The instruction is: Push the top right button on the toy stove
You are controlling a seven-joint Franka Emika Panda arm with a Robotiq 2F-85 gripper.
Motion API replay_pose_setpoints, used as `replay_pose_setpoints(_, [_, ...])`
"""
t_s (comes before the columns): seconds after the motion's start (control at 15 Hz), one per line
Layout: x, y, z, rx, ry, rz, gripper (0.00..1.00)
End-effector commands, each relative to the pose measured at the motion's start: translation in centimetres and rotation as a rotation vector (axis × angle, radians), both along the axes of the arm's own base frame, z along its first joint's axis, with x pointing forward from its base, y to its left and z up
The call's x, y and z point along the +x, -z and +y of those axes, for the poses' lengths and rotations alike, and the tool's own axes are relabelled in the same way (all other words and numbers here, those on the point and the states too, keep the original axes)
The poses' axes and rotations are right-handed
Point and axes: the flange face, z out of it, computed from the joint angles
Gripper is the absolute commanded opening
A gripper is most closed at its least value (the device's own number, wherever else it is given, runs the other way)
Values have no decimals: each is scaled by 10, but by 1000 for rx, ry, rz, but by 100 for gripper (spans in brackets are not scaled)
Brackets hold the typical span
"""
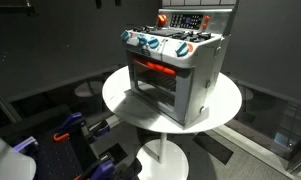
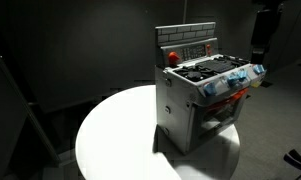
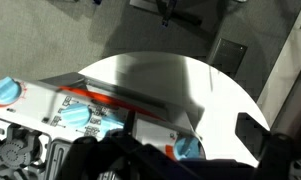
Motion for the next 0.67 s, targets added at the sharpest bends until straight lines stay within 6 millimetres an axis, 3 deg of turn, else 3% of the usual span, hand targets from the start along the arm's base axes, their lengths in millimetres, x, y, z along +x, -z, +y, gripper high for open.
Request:
replay_pose_setpoints(0.0, [27, -25, -17, 1, 58, -93, 100])
replay_pose_setpoints(0.33, [68, -45, -50, -11, 164, -260, 100])
replay_pose_setpoints(0.6, [99, -48, -78, -8, 270, -356, 100])
